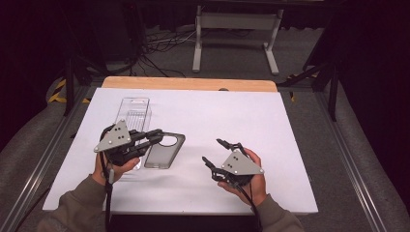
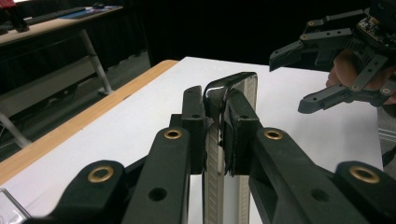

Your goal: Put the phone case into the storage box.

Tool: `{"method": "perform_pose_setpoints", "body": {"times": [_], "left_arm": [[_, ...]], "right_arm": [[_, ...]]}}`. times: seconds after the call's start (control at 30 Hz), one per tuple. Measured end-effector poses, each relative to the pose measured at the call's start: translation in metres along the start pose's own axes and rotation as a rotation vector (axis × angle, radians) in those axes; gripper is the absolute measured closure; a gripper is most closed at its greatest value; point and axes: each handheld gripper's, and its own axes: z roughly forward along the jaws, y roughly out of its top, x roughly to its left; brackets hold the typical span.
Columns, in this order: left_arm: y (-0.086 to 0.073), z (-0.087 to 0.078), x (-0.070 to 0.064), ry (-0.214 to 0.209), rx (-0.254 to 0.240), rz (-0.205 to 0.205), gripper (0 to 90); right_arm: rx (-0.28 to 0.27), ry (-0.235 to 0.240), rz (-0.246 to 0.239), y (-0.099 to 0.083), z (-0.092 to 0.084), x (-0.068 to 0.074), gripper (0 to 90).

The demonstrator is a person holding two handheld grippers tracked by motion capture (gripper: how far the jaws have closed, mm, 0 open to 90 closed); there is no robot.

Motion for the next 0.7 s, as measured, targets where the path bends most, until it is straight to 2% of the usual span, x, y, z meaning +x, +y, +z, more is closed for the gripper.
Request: {"method": "perform_pose_setpoints", "body": {"times": [0.1, 0.2, 0.3, 0.47, 0.53, 0.63, 0.7], "left_arm": [[0.0, -0.001, 0.001, 0.001, -0.004, 0.002, 80.7], [0.0, -0.002, 0.001, 0.003, -0.008, -0.002, 80.7], [0.001, -0.005, 0.002, 0.006, -0.012, -0.007, 80.7], [0.002, -0.009, 0.005, 0.017, -0.026, -0.013, 80.7], [0.002, -0.012, 0.007, 0.021, -0.029, -0.011, 80.7], [0.002, -0.013, 0.007, 0.024, -0.044, -0.019, 80.7], [0.003, -0.015, 0.008, 0.031, -0.043, -0.01, 80.7]], "right_arm": [[-0.017, -0.016, 0.012, -0.007, -0.009, -0.003, 30.3], [0.007, -0.054, 0.02, -0.012, -0.015, -0.006, 28.5], [0.037, -0.062, 0.046, -0.019, -0.019, -0.009, 27.9], [0.047, -0.073, 0.059, -0.026, -0.025, -0.012, 27.8], [0.046, -0.083, 0.081, -0.03, -0.029, -0.014, 27.5], [0.052, -0.091, 0.082, -0.033, -0.032, -0.015, 27.4], [0.069, -0.103, 0.071, -0.036, -0.034, -0.016, 27.4]]}}
